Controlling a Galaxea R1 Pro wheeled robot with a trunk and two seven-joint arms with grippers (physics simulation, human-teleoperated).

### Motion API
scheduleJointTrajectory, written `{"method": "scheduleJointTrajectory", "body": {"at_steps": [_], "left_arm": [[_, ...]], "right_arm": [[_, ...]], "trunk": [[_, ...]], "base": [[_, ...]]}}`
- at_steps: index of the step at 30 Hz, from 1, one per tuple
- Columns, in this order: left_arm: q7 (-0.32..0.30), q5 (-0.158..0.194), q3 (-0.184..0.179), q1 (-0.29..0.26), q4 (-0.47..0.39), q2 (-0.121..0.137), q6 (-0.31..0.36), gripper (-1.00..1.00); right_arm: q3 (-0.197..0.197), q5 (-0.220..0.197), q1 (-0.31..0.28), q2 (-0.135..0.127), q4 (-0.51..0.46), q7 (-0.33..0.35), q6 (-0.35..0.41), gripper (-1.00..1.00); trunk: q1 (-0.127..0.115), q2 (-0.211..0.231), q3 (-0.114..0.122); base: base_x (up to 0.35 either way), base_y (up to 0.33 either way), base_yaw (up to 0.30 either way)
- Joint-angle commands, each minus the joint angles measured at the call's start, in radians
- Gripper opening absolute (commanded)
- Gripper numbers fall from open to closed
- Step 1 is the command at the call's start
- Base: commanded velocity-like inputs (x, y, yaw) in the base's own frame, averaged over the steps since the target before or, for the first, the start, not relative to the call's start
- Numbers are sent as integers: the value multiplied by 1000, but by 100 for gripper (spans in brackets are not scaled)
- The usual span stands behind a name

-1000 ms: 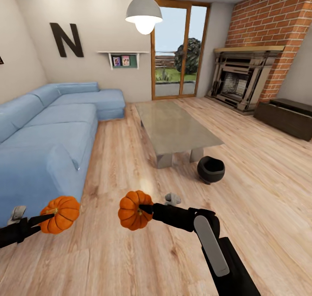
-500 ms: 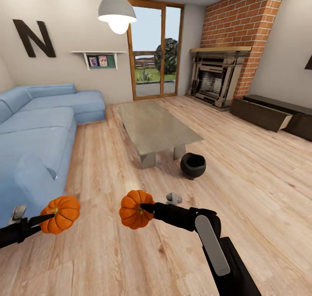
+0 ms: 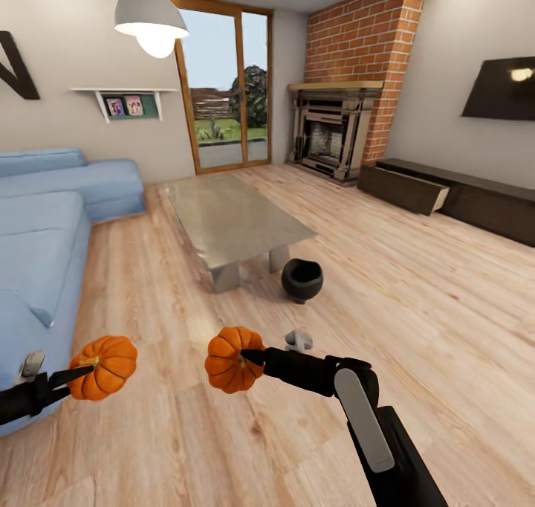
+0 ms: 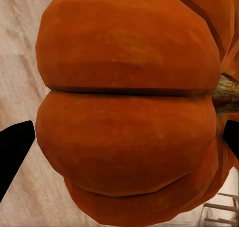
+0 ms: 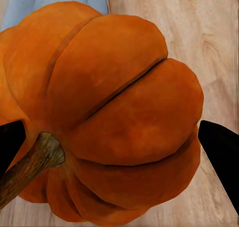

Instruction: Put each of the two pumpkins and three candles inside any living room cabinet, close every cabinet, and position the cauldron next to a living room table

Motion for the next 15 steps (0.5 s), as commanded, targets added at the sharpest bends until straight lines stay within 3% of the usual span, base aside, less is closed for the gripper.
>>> {"method": "scheduleJointTrajectory", "body": {"at_steps": [1, 15], "left_arm": [[1, 8, 1, 0, -1, 0, 9, -100], [1, 8, 1, 0, -1, 0, 9, -100]], "right_arm": [[0, -14, -1, 1, -1, -1, 3, -100], [-11, -14, -1, -1, 1, -1, -21, -100]], "trunk": [[0, 0, 0], [0, 0, 11]], "base": [[0, 0, -282], [0, 0, -269]]}}
